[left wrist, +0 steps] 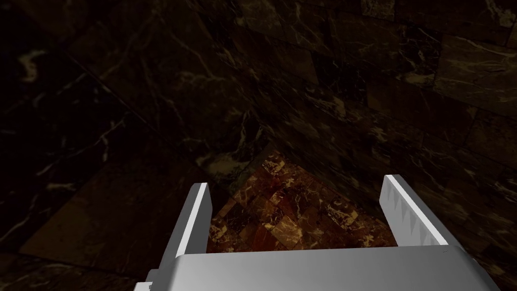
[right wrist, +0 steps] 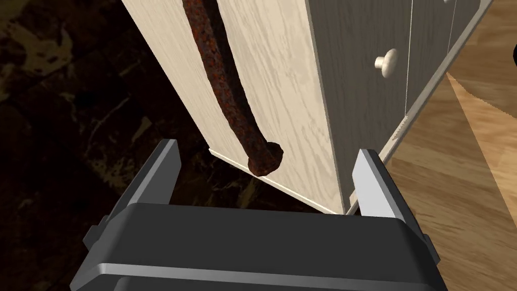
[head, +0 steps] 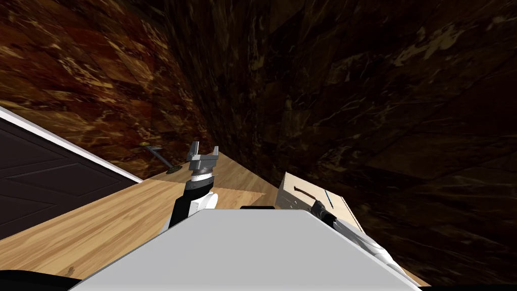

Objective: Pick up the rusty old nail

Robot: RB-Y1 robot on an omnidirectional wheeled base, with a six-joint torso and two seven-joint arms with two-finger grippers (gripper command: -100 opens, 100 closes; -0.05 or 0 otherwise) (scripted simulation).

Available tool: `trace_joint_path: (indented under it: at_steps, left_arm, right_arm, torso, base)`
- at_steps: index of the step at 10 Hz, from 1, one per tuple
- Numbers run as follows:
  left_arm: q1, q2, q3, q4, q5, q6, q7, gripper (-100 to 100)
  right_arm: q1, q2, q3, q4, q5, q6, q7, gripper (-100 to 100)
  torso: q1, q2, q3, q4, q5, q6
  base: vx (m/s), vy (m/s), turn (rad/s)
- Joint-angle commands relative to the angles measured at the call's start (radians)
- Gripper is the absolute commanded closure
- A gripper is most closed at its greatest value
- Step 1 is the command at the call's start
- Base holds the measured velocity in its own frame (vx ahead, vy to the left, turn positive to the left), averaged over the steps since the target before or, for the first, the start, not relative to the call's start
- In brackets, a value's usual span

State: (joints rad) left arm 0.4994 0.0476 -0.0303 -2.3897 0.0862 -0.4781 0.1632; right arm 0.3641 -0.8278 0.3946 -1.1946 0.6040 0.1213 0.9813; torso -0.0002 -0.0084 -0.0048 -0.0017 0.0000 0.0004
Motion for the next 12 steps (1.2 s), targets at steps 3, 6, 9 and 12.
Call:
trace_joint_path:
  at_steps: [3, 6, 9, 12]
  left_arm:
    - [0.000, 0.000, 0.000, 0.000, 0.000, 0.000, 0.000, 0]
    - [0.000, 0.000, 0.000, 0.000, 0.000, 0.000, 0.000, 0]
    - [0.000, 0.000, 0.000, 0.000, 0.000, 0.000, 0.000, 0]
    - [0.000, 0.000, 0.000, 0.000, 0.000, 0.000, 0.000, 0]
  right_arm:
    - [-0.020, -0.004, 0.040, 0.068, 0.055, 0.051, 0.082, -100]
    - [-0.025, 0.013, 0.064, 0.106, 0.089, 0.073, 0.127, -100]
    - [-0.025, 0.042, 0.080, 0.135, 0.111, 0.073, 0.145, -100]
    - [-0.053, 0.098, 0.083, 0.167, 0.135, 0.098, 0.150, -100]
  torso:
    - [0.000, -0.002, -0.001, 0.000, 0.000, 0.000]
    - [-0.001, -0.002, -0.001, -0.001, 0.000, 0.000]
    - [-0.003, -0.002, -0.001, -0.001, -0.001, 0.000]
    - [-0.002, 0.008, 0.004, 0.002, 0.000, 0.000]
  base:
    - [0.156, -0.003, 0.058]
    - [0.151, -0.027, 0.044]
    - [0.128, -0.046, 0.046]
    - [-0.004, -0.048, 0.033]
